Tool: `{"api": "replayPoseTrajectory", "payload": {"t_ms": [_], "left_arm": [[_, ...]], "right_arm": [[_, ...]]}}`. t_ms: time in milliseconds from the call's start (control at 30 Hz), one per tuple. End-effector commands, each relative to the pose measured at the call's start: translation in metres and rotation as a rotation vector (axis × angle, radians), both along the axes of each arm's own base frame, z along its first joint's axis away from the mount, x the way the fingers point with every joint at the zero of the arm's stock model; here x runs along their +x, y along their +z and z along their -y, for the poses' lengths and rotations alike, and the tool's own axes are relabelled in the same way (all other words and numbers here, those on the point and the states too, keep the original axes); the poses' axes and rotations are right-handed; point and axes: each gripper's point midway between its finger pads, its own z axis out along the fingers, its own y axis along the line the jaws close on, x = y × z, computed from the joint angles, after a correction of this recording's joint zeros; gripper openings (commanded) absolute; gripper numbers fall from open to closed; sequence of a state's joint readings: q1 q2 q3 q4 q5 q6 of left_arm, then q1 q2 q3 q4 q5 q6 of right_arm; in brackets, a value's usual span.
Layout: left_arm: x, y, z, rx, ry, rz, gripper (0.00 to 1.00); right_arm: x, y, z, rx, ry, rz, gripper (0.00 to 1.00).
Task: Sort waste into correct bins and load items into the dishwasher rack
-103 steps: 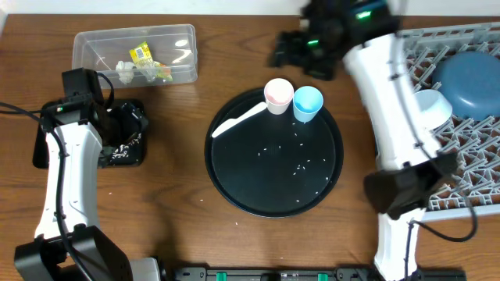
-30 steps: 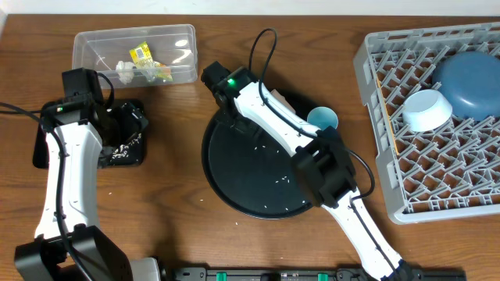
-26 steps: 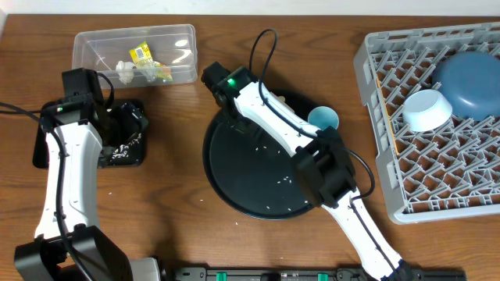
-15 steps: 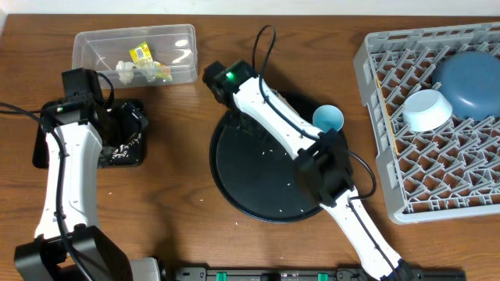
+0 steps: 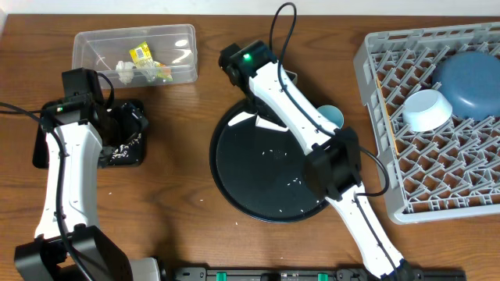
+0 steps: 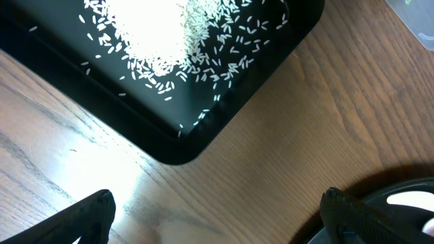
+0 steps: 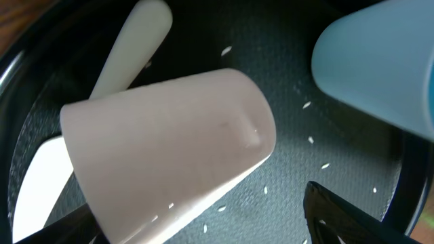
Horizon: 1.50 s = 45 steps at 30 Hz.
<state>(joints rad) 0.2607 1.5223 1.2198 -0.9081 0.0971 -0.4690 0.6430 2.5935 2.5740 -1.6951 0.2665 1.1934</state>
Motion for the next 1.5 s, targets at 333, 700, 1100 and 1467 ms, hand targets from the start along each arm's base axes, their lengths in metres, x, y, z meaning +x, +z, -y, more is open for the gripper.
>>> {"api": "replayPoseTrajectory", "payload": {"t_ms": [333, 700, 1100, 1467], "left_arm": [[0.001, 0.002, -0.004, 0.015, 0.011, 0.002, 0.98], [0.001, 0.002, -0.004, 0.015, 0.011, 0.002, 0.98], [0.001, 0.002, -0.004, 0.015, 0.01, 0.002, 0.98], [0.001, 0.002, -0.004, 0.015, 0.011, 0.002, 0.98]], "right_arm": [[0.007, 0.009, 0.005, -0.026, 0.054, 0.028, 0.73], [0.007, 0.009, 0.004, -0.029, 0.159, -0.009, 0.48], [0.005, 0.008, 0.004, -0.01, 0.255, -0.056, 0.07], [0.006, 0.032, 0.002, 0.049, 0.319, -0.047, 0.1]]}}
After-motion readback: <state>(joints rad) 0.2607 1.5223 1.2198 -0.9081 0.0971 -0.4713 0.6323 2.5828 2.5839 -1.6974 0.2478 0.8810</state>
